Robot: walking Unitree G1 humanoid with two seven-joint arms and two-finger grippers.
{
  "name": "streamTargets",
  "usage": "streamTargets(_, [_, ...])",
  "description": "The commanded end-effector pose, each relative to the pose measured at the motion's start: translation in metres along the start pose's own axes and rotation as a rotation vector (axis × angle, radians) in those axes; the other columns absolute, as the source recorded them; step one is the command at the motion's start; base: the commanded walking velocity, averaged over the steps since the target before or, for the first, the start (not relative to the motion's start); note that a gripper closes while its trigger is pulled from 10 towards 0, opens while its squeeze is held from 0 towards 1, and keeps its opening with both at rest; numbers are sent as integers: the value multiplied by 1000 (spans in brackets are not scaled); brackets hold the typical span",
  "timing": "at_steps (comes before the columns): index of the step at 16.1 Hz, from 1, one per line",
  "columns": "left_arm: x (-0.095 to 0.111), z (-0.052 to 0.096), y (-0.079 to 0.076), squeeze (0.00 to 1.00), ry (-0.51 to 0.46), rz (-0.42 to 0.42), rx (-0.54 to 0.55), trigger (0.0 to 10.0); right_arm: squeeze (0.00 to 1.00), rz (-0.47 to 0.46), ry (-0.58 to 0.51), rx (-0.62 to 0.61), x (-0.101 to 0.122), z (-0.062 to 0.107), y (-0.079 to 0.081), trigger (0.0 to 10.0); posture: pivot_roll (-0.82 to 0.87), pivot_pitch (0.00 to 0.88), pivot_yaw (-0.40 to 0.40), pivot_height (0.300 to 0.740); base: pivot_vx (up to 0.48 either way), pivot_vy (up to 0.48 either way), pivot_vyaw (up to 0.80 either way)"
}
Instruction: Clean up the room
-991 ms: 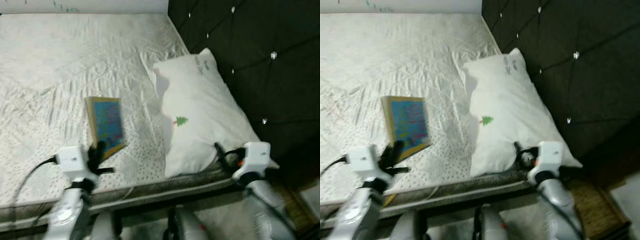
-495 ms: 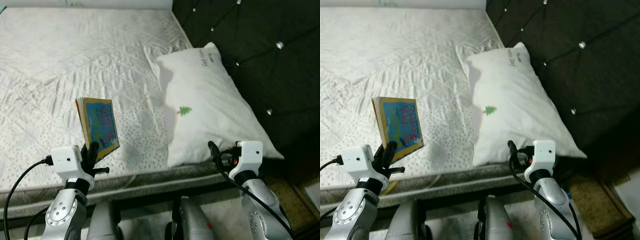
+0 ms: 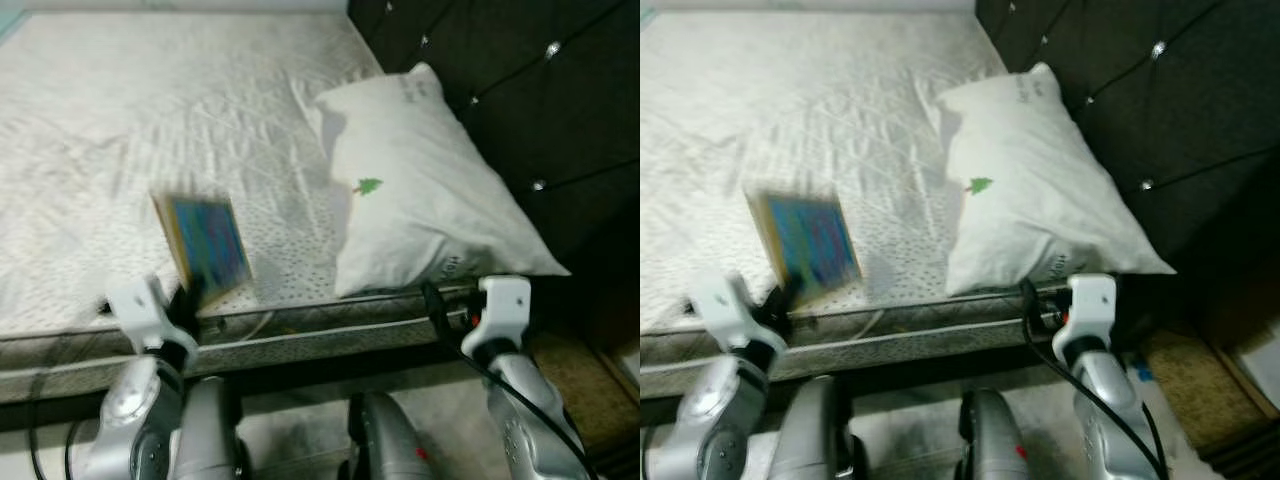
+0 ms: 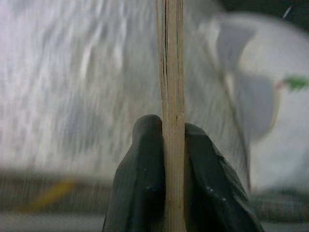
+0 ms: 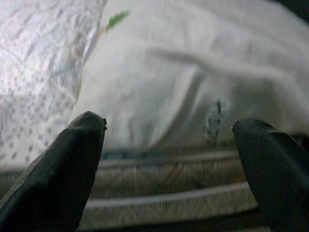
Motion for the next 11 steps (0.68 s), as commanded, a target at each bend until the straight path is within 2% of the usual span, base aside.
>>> streamTargets(1, [2,-3,1,0,20,13,-9,10000,0,12,-19,-8,4,2,-3,10000,-117,168,-84,596,0,0,0])
streamTargets(2, [-2,-7,8,0,68,52,-17,10000,0,35,-44,-13,9,2,-4,10000,-136,170,-83,596,0,0,0])
streamTargets(4, [2,-11,13,0,76,36,-28,10000,0,40,-52,-25,10,3,-7,10000,-136,171,-85,596,0,0,0])
streamTargets(7, [12,-23,28,0,92,26,-39,10000,0,57,-59,-32,12,3,-9,10000,-142,171,-88,596,0,0,0])
streamTargets(8, [15,-27,27,0,91,66,-75,10000,0,59,-60,-32,13,3,-10,10000,-144,171,-91,596,0,0,0])
streamTargets(9, [14,-29,22,0,114,61,-125,10000,0,61,-61,-32,13,3,-10,10000,-149,172,-94,596,0,0,0])
streamTargets(11, [17,-38,10,0,135,146,-214,10000,0,72,-63,-27,14,3,-9,10000,-163,173,-97,596,0,0,0])
Point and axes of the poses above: a point about 5 cm out from each wrist's last joint towards the gripper, its own z axis pointing back from the gripper into the wrist, its own x axis along the axis of the wrist's last joint, y = z × x, the point moved 1 cm from there along -z, pointing out of the wrist towards the gripper, and after that the axes turned 14 degrees about -z, right-handed, at the moved point
